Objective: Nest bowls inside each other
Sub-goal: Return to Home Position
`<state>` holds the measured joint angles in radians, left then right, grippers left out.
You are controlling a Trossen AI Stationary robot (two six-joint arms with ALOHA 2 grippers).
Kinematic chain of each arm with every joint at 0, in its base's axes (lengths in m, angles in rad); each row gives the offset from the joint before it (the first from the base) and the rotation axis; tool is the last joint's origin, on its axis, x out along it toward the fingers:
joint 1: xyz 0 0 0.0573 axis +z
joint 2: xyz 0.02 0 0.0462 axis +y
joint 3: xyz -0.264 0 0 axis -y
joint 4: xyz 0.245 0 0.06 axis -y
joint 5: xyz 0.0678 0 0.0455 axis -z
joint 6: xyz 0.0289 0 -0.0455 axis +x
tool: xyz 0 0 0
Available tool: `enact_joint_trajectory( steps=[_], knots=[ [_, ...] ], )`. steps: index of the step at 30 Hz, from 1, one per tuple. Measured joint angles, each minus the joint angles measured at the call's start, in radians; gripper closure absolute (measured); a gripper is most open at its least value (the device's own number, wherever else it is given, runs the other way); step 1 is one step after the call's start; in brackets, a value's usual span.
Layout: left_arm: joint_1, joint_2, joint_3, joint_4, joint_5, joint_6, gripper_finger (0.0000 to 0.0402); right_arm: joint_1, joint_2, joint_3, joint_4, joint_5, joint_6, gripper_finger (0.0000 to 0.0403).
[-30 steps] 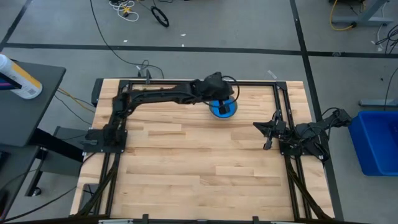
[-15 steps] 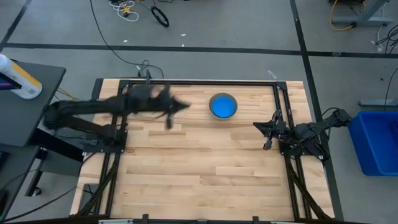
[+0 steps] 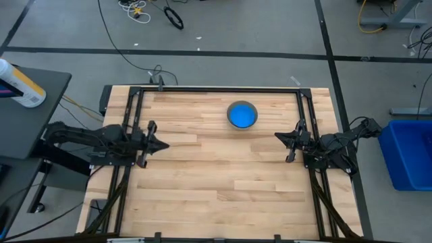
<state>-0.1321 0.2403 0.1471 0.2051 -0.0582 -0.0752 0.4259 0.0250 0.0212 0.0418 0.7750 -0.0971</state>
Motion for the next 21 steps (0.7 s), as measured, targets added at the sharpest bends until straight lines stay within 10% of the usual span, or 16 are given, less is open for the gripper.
enact_joint_trajectory(
  steps=[9,21],
  knots=[
    [-0.017,-0.242,-0.119,-0.085,0.049,0.024,0.0401,0.0,0.0,0.0,0.0,0.0,0.0,0.0393],
    [-0.018,-0.237,-0.121,-0.077,0.093,0.107,0.0357,0.0,0.0,0.0,0.001,0.0,0.0,0.0393]
  ],
)
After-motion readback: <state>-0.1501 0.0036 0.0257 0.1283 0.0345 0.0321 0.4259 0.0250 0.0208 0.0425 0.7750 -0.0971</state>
